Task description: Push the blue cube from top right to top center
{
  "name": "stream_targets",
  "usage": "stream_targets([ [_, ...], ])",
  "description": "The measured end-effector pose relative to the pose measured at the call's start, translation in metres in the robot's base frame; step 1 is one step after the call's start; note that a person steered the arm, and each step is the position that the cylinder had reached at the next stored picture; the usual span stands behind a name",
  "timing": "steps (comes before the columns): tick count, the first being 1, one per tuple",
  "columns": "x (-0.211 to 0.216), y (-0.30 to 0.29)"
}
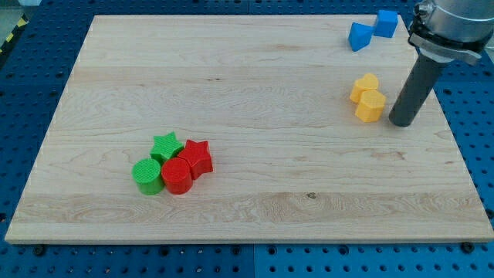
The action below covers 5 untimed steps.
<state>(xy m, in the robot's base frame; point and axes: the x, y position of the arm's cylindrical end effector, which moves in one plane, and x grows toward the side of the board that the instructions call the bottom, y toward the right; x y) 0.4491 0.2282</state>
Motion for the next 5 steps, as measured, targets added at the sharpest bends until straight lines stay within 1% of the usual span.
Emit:
stream_targets([
  [1,-0.020,0.008],
  [3,-0.118,0.046],
  [5,-0.215,0.048],
])
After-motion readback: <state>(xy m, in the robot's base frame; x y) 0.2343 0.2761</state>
